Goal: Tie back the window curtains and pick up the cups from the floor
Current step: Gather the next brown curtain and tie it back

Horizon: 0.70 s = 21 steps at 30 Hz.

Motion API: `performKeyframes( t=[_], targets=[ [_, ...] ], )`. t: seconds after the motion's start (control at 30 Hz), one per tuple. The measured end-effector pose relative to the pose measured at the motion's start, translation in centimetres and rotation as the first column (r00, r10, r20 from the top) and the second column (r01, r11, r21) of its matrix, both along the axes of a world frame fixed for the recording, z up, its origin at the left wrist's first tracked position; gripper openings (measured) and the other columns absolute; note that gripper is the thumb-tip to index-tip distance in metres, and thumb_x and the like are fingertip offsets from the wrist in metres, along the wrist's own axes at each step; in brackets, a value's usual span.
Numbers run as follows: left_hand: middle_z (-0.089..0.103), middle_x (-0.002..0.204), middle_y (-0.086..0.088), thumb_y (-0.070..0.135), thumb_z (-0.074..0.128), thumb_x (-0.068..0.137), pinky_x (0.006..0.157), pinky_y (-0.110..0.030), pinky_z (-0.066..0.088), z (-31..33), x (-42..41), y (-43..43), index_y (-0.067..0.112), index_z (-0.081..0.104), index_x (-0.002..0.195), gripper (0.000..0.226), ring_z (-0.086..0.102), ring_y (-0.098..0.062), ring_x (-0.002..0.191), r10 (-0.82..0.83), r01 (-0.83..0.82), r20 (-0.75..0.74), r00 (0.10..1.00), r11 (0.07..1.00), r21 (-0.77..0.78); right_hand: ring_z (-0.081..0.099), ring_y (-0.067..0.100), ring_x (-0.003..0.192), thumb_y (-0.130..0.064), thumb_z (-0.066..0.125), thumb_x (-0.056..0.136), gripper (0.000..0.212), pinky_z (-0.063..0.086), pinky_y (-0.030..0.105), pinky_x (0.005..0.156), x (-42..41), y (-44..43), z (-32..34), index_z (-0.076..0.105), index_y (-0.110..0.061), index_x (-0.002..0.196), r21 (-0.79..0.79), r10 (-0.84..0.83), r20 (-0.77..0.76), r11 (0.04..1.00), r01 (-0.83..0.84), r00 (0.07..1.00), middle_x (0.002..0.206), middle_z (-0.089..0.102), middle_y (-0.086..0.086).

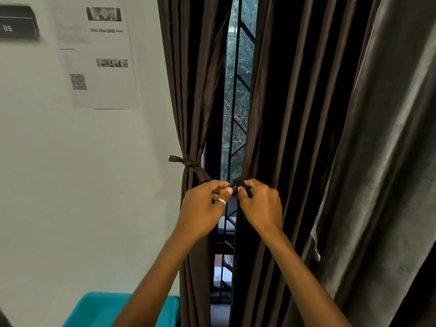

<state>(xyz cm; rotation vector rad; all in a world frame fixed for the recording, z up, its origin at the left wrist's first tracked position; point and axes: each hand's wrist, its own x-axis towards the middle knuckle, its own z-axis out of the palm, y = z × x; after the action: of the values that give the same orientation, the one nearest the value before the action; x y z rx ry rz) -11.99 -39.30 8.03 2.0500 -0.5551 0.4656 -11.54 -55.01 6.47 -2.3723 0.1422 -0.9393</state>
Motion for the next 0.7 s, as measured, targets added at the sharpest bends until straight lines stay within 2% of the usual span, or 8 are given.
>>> performKeyframes(
  t=[0.1, 0.2, 0.3, 0.43, 0.53, 0.6, 0.7],
  targets=[
    [0.074, 0.107, 0.01, 0.041, 0.054, 0.099, 0.079, -0.002, 0.043, 1.1, 0.9, -1.0, 0.025, 0.07, 0.12, 0.031, 0.066, 0.0, 0.096, 0.016, -0.016, -0.02, 1.0, 1.0, 0.02, 0.068, 0.014, 0.072, -0.031, 0.064, 0.096, 0.013, 0.042, 0.021, 0.052, -0.5, 1.2, -0.5, 0.073, -0.022, 0.1, 0.016, 0.013, 0.057, 1.0, -0.014, 0.998, 0.082, 0.072, -0.005],
    [0.075, 0.091, 0.013, 0.049, 0.055, 0.097, 0.077, -0.013, 0.05, 1.6, 1.7, -1.7, 0.03, 0.074, 0.107, 0.029, 0.067, 0.001, 0.087, 0.007, -0.006, -0.078, 0.997, 1.0, 0.018, 0.064, 0.012, 0.063, -0.032, 0.059, 0.096, 0.017, 0.041, 0.023, 0.048, -0.8, 2.0, -0.9, 0.071, -0.021, 0.093, -0.022, 0.003, 0.097, 1.0, -0.001, 0.995, 0.075, 0.068, -0.005],
    [0.073, 0.08, 0.016, 0.054, 0.058, 0.093, 0.072, -0.01, 0.048, 1.6, 2.3, -1.9, 0.031, 0.076, 0.098, 0.029, 0.066, 0.005, 0.08, 0.006, -0.008, -0.1, 0.995, 1.0, -0.026, 0.061, 0.01, 0.058, -0.033, 0.054, 0.094, 0.02, 0.037, 0.02, 0.047, -0.7, 2.3, -1.0, 0.071, -0.023, 0.097, -0.042, 0.027, 0.097, 0.999, -0.023, 0.995, 0.072, 0.066, -0.006],
    [0.073, 0.086, 0.014, 0.061, 0.062, 0.088, 0.074, -0.014, 0.051, 1.9, 3.7, -1.8, 0.028, 0.074, 0.102, 0.038, 0.067, 0.001, 0.083, 0.018, -0.016, -0.11, 0.994, 1.0, 0.018, 0.057, 0.006, 0.057, -0.039, 0.053, 0.092, 0.023, 0.037, 0.016, 0.048, -0.7, 2.6, -1.1, 0.07, -0.025, 0.099, -0.053, 0.073, 0.094, 0.996, -0.069, 0.993, 0.073, 0.062, -0.012],
    [0.071, 0.083, 0.013, 0.06, 0.065, 0.085, 0.073, -0.022, 0.054, 2.1, 4.8, -1.8, 0.026, 0.07, 0.1, 0.037, 0.067, -0.003, 0.082, 0.025, -0.02, -0.141, 0.99, 0.999, 0.034, 0.052, 0.002, 0.055, -0.037, 0.061, 0.092, 0.017, 0.031, 0.012, 0.05, -0.9, 3.0, -1.2, 0.069, -0.023, 0.094, -0.057, 0.089, 0.082, 0.995, -0.085, 0.993, 0.073, 0.055, -0.015],
    [0.068, 0.083, 0.014, 0.059, 0.067, 0.084, 0.076, -0.03, 0.057, 1.9, 5.3, -1.9, 0.029, 0.066, 0.097, 0.033, 0.066, -0.004, 0.081, 0.019, -0.013, -0.162, 0.987, 0.999, 0.035, 0.052, 0.001, 0.057, -0.038, 0.061, 0.091, 0.017, 0.033, 0.013, 0.05, -1.0, 3.1, -1.4, 0.068, -0.023, 0.097, -0.054, 0.106, 0.068, 0.993, -0.102, 0.992, 0.075, 0.054, -0.016],
    [0.067, 0.081, 0.015, 0.048, 0.067, 0.088, 0.078, -0.033, 0.057, 1.3, 5.9, -2.0, 0.033, 0.062, 0.094, 0.017, 0.066, -0.006, 0.082, 0.022, -0.013, -0.157, 0.987, 0.998, 0.057, 0.055, 0.001, 0.065, -0.039, 0.064, 0.09, 0.018, 0.039, 0.014, 0.053, -1.3, 3.1, -1.5, 0.065, -0.028, 0.104, -0.076, 0.142, 0.008, 0.987, -0.141, 0.99, 0.08, 0.055, -0.017]
  ],
)
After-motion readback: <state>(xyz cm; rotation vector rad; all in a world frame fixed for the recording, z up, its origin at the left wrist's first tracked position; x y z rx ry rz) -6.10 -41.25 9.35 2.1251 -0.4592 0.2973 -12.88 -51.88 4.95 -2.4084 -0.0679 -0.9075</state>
